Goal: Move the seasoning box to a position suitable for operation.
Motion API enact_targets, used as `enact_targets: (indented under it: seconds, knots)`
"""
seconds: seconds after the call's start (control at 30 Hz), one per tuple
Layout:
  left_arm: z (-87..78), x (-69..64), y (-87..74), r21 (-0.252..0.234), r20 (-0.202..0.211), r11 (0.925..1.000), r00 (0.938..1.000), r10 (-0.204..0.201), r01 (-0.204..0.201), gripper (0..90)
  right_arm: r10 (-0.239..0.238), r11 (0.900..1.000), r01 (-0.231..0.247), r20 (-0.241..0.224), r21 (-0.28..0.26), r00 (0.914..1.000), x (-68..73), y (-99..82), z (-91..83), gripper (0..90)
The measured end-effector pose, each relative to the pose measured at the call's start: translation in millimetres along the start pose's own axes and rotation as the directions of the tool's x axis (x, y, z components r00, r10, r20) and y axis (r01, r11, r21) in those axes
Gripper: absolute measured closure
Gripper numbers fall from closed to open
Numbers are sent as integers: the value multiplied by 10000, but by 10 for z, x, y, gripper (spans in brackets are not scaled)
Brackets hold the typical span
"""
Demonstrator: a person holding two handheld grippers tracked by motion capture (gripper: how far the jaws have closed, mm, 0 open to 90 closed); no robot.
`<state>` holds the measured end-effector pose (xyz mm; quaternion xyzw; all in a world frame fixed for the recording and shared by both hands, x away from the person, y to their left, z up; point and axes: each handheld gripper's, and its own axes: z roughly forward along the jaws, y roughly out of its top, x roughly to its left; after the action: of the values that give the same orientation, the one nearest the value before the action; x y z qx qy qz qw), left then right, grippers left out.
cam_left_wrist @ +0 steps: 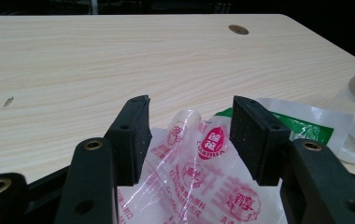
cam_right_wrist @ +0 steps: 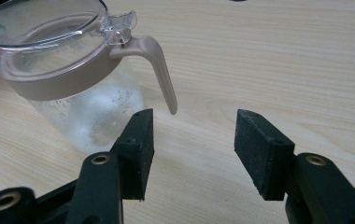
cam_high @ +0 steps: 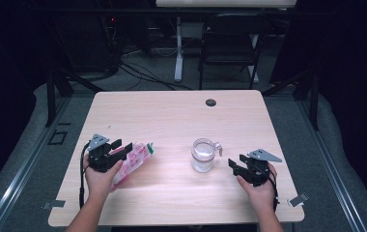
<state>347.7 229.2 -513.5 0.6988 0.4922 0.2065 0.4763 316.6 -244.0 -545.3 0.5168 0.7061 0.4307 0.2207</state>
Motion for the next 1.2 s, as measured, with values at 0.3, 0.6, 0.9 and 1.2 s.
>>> enact_targets:
  seconds: [0.3, 0.6, 0.9, 1.2]
  knots:
    - [-46, -27, -18, 94, -109, 9995, 9994, 314, -313, 477, -33, 9999, 34, -67, 145, 10000, 16, 22, 74, 499]
    - [-200, 31, -89, -62, -414, 9992, 9984, 381, -384, 471, -326, 9978, 329, -56, 570, 9995, 51, 90, 249, 525]
    - [-388, 149, -169, -152, -827, 9999, 9966, 39, -51, 471, -663, 9919, 687, -262, 1070, 9975, 140, 162, 487, 634]
    - [-612, 276, -260, -357, -1313, 9987, 9905, -406, 362, 471, -620, 9856, 613, -3, 1573, 9981, 193, 252, 735, 792]
